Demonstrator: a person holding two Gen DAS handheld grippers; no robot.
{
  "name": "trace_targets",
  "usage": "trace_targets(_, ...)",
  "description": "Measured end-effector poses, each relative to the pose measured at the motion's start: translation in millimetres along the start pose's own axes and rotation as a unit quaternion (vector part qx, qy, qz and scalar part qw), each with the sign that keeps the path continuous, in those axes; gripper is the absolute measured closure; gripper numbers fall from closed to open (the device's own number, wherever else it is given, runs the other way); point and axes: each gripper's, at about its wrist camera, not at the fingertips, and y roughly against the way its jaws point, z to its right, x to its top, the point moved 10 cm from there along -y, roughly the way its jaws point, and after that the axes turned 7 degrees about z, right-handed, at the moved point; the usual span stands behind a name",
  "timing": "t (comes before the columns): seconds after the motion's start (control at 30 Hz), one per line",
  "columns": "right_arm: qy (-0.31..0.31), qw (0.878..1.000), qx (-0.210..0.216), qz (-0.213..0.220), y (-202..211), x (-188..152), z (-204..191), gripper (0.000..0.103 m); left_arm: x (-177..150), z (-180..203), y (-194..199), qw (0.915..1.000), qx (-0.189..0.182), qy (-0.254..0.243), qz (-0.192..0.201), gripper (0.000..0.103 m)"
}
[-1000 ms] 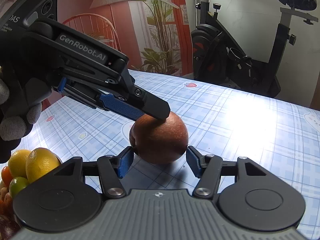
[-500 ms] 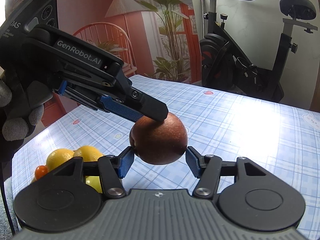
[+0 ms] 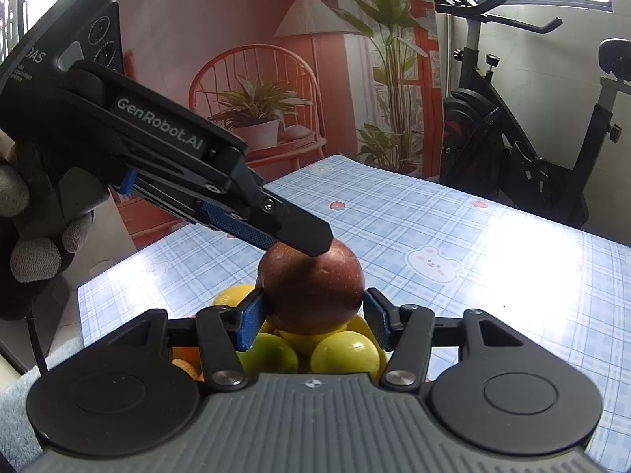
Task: Organize fruits
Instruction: 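Carry the brown apple with both tools and lower it onto the plate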
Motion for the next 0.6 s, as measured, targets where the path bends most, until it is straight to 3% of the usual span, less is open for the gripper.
trace_targets(0.17, 0.012, 1.0, 0.001, -0.012, -4, -8, -13, 0.046, -5, -14, 3, 0.9994, -0.011, 0.034, 0.001, 0.056)
trace_targets(0.6, 0.017, 1.0, -0.006, -0.008, -2, -11, -13, 0.046, -10, -20, 7, 0.9985, -0.032, 0.045, 0.006, 0.055)
